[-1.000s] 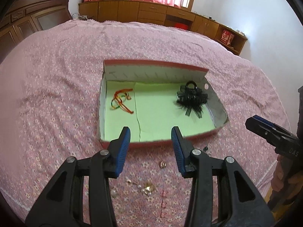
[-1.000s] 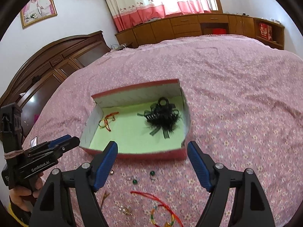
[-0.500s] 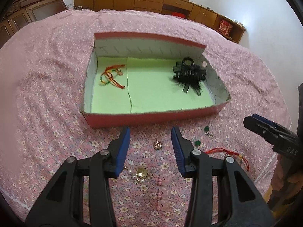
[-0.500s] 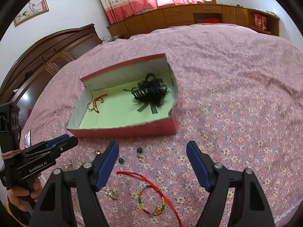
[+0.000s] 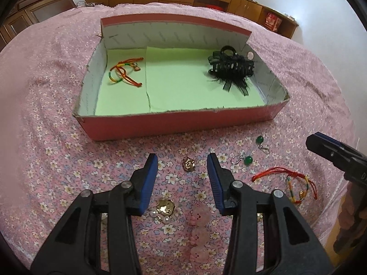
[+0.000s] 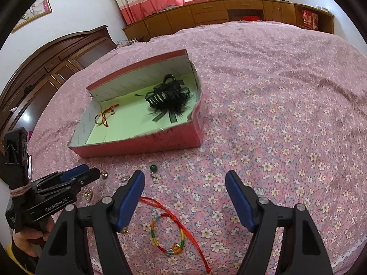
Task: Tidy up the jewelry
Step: 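Withdraw both open tools from the box back toward the scattered jewelry, then grasp the gold charm with the left tool while the right tool grasps the green bead earring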
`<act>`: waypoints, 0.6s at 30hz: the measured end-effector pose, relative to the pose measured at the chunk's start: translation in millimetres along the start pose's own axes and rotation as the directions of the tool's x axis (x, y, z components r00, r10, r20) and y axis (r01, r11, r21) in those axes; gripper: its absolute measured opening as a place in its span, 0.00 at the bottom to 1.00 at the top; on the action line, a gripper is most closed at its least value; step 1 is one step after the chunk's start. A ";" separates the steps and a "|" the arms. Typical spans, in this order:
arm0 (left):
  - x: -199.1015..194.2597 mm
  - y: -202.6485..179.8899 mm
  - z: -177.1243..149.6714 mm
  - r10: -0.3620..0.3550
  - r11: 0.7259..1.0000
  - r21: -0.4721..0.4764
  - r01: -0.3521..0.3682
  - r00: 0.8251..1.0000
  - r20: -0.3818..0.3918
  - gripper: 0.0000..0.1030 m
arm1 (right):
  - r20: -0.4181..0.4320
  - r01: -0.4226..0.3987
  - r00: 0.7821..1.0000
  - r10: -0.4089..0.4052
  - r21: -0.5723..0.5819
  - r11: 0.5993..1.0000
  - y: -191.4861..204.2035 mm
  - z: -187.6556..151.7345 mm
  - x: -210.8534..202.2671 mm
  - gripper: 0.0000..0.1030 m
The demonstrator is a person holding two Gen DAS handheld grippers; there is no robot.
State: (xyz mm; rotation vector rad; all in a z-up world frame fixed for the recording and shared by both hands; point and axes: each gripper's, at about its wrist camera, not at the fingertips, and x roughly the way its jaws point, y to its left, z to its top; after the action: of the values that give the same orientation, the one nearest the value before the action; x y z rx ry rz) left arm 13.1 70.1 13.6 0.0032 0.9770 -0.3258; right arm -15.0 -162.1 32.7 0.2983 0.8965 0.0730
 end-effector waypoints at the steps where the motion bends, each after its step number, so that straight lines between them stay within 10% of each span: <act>1: 1.6 -0.7 -0.8 0.003 1.000 0.003 -0.003 1.000 -0.002 0.34 | -0.001 0.001 1.000 -0.001 0.001 1.000 -0.6 -0.6 0.4 0.73; 18: 22.3 -15.2 -4.7 0.020 0.998 0.067 -0.020 1.000 -0.002 0.17 | -0.021 -0.006 1.000 0.007 0.045 0.999 -16.9 -7.1 7.1 0.72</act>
State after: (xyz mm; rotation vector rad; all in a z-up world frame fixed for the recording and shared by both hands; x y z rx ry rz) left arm 16.6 50.3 -5.0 0.0746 0.9681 -0.3403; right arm -17.2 -175.3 18.3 0.3427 0.9193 0.0622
